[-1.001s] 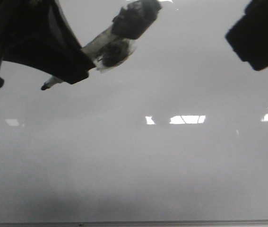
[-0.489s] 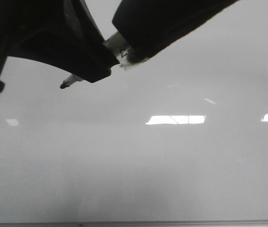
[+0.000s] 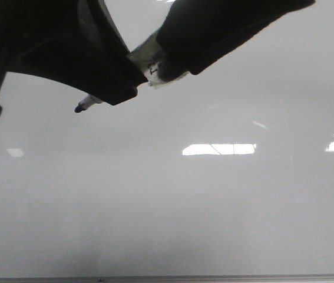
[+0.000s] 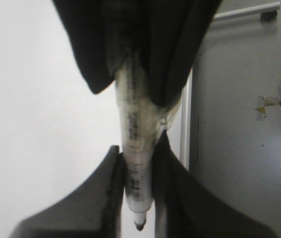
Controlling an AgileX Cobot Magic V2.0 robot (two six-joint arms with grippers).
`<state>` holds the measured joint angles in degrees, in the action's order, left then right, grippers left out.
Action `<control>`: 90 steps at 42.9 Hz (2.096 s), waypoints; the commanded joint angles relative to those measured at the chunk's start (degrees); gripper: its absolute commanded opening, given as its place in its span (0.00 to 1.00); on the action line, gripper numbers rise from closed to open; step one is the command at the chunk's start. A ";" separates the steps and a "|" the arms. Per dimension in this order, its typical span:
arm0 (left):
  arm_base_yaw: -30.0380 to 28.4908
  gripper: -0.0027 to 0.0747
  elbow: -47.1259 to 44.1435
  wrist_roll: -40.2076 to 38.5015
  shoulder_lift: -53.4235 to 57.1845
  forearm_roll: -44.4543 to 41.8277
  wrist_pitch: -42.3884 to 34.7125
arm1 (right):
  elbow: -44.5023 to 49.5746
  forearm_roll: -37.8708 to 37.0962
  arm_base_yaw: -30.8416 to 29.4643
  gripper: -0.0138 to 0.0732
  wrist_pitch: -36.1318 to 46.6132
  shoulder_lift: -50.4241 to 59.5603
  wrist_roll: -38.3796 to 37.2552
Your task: Write number 6 on whiteboard
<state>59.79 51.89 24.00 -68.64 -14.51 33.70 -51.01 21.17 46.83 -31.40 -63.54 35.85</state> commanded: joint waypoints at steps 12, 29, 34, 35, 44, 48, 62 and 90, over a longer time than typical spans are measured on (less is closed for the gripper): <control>0.43 0.54 1.72 -0.83 1.41 -0.43 -4.34 | 3.08 -0.36 -5.90 0.08 2.21 8.13 0.12; 0.43 0.14 1.72 -1.24 1.31 1.82 -5.10 | 9.37 -0.47 -22.39 0.08 8.17 14.01 0.12; 0.43 0.01 1.15 -1.24 2.26 4.25 -5.37 | 9.37 -0.47 -22.39 0.08 8.40 13.90 0.12; 0.43 0.01 0.84 -1.24 2.87 5.02 -5.98 | 9.37 -0.35 -22.39 0.08 8.62 13.90 0.12; -1.08 0.01 -8.12 -1.24 14.72 12.19 -14.98 | 9.37 3.80 -22.39 0.08 14.89 10.99 0.12; -1.19 0.01 -13.14 -1.24 22.01 15.45 -17.72 | 9.37 4.97 -22.34 0.08 18.67 7.79 0.12; -1.19 0.01 -24.45 -1.24 42.70 22.70 -17.72 | -0.13 5.62 -17.63 0.08 25.41 -5.04 0.12; -1.19 0.01 -25.03 -1.24 45.71 22.60 -17.67 | -7.63 6.23 -12.78 0.08 25.94 -24.48 0.12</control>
<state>58.73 25.29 23.32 -22.66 7.34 20.71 -57.00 26.86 32.69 -4.71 -87.26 35.74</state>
